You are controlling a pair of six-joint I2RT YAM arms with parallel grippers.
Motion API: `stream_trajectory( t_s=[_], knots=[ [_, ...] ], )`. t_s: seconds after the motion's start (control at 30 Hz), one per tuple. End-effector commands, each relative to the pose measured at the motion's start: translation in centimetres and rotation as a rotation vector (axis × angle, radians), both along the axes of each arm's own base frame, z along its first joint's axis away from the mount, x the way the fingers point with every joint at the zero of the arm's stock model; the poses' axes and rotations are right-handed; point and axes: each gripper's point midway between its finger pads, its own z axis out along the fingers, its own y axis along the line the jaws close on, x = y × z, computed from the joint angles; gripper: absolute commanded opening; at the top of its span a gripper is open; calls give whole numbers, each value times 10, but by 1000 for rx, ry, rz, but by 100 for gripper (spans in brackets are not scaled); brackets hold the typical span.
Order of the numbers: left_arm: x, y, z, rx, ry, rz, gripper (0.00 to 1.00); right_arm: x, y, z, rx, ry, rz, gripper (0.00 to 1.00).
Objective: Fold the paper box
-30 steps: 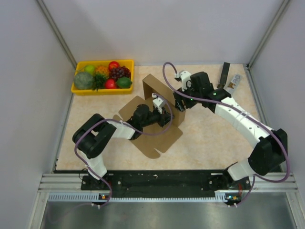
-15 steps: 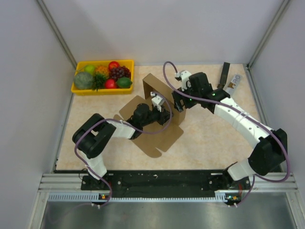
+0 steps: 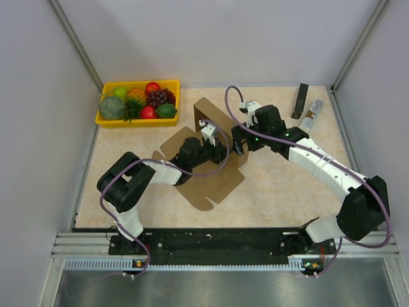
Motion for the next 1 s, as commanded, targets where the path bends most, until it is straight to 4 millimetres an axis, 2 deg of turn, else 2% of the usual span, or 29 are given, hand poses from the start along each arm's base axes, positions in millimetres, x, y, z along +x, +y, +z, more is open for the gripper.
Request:
stream_trajectory(
  t_s=[0.0, 0.07, 0.1, 0.13, 0.27, 0.3, 0.43, 0.6, 0.77, 0.97],
  knots=[
    [16, -5, 32, -75, -52, 38, 15, 0, -6, 15, 33, -93, -20, 92],
    [16, -6, 30, -74, -46, 37, 15, 2, -7, 18, 52, -121, -42, 93],
    [17, -7, 31, -78, -42, 36, 15, 0, -7, 11, 45, -115, -54, 93],
    [17, -7, 30, -79, -39, 37, 15, 0, -7, 12, 50, -127, -63, 93],
    [17, -9, 27, -82, -25, 33, 15, 6, 1, 16, 88, -194, -98, 92],
    [17, -9, 27, -85, -24, 34, 15, 8, -3, 10, 69, -202, -125, 92],
    [20, -9, 17, -67, -10, 49, 15, 21, -1, 9, 66, -233, -156, 90],
    [24, -12, 2, -62, 22, 50, 15, 24, 10, 9, 90, -241, -165, 85],
    [25, -8, 5, -79, 6, 78, 15, 27, 4, 3, 92, -261, -226, 72],
    [25, -4, 4, -75, 0, 93, 15, 34, 10, 0, 64, -362, -244, 58]
  ],
)
